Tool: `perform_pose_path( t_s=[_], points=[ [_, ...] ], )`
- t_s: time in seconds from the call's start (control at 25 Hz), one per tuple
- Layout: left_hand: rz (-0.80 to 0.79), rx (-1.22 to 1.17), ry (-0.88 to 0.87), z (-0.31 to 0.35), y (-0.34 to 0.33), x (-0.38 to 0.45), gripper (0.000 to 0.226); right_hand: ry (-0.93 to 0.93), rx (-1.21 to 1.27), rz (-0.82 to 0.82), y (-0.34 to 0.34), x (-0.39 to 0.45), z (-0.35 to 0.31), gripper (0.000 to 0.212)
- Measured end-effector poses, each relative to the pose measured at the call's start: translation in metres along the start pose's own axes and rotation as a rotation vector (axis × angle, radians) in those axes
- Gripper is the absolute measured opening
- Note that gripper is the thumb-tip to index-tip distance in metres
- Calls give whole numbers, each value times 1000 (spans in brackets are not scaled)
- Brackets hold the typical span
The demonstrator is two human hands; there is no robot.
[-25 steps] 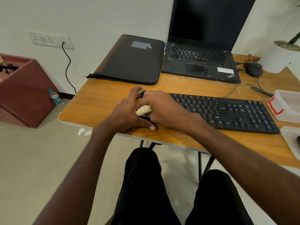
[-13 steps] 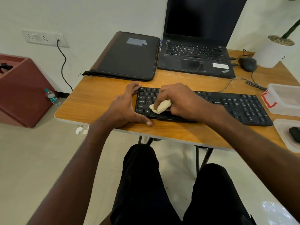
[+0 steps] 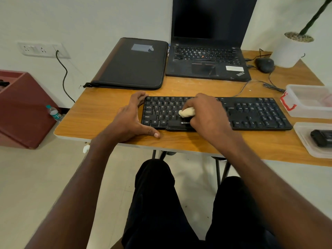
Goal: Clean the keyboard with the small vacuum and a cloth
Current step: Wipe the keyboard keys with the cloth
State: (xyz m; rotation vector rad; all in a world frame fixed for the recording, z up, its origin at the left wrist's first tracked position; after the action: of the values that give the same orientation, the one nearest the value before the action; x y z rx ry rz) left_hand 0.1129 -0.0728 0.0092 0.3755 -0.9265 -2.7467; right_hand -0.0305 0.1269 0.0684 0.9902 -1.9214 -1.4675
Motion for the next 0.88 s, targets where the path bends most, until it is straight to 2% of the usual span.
perform_pose_path(
  t_s=[0.12, 0.24, 0.4, 0.52, 0.68, 0.8, 0.88],
  points=[
    [1, -17, 14, 1, 0, -1, 163, 99, 106, -49, -14, -4, -16, 44],
    [-6, -25, 12, 1, 0, 0, 164, 164, 110, -67, -13, -7, -11, 43],
    [-25, -26, 10, -3, 2, 3, 159, 35, 141, -44, 0, -6, 11, 43],
    [-31, -25, 35, 2, 0, 4, 155, 64, 264, -9, -7, -8, -6, 48],
    [263, 204, -79, 31, -31, 11, 124, 111, 259, -27, -14, -4, -13, 44],
    [291, 217, -55, 31, -42, 16, 113, 101, 198, 1, -10, -13, 5, 43],
    [295, 213, -47, 25, -40, 19, 104, -5, 176, 62, -2, -24, 36, 44]
  ],
)
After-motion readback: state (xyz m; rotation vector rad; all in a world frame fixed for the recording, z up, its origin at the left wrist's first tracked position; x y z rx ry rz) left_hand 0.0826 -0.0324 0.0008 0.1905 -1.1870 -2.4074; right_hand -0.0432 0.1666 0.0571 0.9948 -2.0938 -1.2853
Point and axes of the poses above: each hand's wrist, its own x-axis towards the middle knuckle, its own y-axis out of the back of the hand, z = x × y, the point moved 2 cm from there along x, towards the middle knuckle, and after that the axes turned 12 degrees about -z, right-handed, at the moved point
